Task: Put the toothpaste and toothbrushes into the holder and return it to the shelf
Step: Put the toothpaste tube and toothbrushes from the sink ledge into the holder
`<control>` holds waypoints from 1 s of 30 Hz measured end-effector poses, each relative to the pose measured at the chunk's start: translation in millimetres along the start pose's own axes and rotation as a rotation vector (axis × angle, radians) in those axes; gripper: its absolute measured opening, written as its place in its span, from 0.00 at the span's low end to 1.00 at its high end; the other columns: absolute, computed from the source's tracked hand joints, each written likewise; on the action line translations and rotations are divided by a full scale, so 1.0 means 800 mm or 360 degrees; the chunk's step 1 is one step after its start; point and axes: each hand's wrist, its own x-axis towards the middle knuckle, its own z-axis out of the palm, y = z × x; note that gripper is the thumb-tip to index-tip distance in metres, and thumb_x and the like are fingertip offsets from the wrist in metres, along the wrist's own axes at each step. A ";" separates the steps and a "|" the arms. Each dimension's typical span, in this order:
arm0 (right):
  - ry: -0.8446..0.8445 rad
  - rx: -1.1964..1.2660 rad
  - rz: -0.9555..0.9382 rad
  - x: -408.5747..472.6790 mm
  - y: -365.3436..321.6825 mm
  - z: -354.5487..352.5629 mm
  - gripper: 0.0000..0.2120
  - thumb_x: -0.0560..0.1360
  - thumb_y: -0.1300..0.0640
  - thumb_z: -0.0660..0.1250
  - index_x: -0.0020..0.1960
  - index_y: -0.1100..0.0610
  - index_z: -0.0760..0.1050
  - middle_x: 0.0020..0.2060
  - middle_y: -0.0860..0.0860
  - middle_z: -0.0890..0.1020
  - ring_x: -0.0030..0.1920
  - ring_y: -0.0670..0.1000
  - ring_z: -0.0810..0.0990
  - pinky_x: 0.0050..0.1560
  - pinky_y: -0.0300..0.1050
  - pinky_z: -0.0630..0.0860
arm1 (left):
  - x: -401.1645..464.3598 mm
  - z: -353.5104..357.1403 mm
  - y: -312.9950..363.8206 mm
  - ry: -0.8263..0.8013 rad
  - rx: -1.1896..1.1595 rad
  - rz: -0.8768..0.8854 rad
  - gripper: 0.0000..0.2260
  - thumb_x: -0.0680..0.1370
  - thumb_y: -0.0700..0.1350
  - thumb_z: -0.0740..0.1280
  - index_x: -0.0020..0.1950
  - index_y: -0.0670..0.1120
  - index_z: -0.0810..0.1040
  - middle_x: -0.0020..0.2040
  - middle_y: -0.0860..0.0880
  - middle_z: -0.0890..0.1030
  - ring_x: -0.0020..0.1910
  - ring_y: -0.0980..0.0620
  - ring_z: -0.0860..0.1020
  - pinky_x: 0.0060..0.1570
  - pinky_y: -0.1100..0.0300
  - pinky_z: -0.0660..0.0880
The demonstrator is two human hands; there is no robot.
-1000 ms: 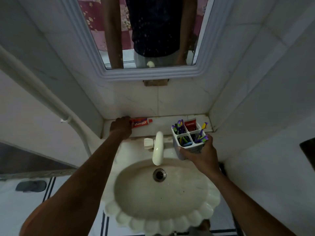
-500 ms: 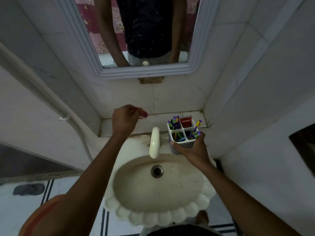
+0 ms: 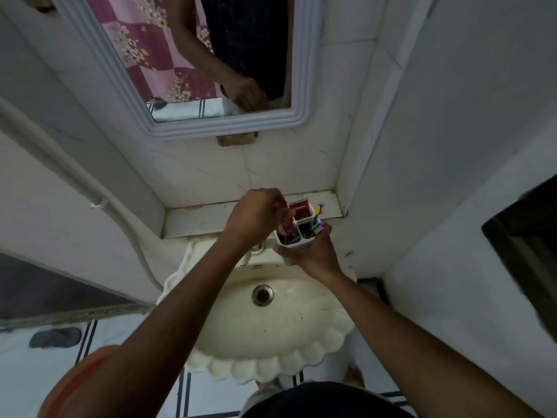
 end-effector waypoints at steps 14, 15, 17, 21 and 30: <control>0.0078 -0.0129 0.0037 -0.012 0.007 0.002 0.64 0.52 0.24 0.87 0.77 0.47 0.60 0.71 0.46 0.80 0.69 0.51 0.83 0.68 0.58 0.84 | -0.029 0.030 -0.059 0.0210 0.0059 -0.0077 0.16 0.82 0.59 0.70 0.63 0.51 0.84 0.55 0.55 0.88 0.57 0.50 0.84 0.60 0.45 0.79; 0.0088 -0.0132 0.0040 -0.012 0.006 0.004 0.64 0.52 0.24 0.86 0.77 0.48 0.60 0.71 0.46 0.80 0.69 0.51 0.83 0.68 0.57 0.84 | -0.032 0.032 -0.063 0.0217 0.0077 -0.0072 0.17 0.82 0.60 0.69 0.65 0.52 0.84 0.56 0.56 0.88 0.59 0.50 0.84 0.62 0.43 0.78; 0.0095 -0.0141 0.0047 -0.013 0.005 0.008 0.64 0.53 0.24 0.86 0.77 0.48 0.60 0.71 0.47 0.80 0.70 0.52 0.82 0.69 0.57 0.84 | -0.035 0.037 -0.067 0.0196 0.0098 -0.0031 0.18 0.82 0.61 0.68 0.68 0.54 0.83 0.60 0.56 0.87 0.64 0.50 0.83 0.66 0.40 0.76; 0.0087 -0.0152 0.0061 -0.016 -0.001 0.011 0.62 0.55 0.25 0.87 0.77 0.48 0.60 0.70 0.47 0.80 0.69 0.52 0.82 0.67 0.55 0.84 | -0.023 0.046 -0.054 0.0022 0.0099 0.0070 0.16 0.83 0.55 0.70 0.69 0.55 0.83 0.62 0.55 0.86 0.66 0.48 0.80 0.66 0.45 0.71; 0.0185 -0.0169 0.0117 -0.015 -0.013 0.018 0.60 0.51 0.22 0.85 0.72 0.46 0.63 0.65 0.45 0.82 0.64 0.52 0.85 0.63 0.59 0.86 | 0.004 0.044 -0.052 -0.0186 0.0430 -0.0002 0.13 0.82 0.57 0.68 0.51 0.52 0.90 0.43 0.55 0.85 0.47 0.50 0.80 0.61 0.48 0.62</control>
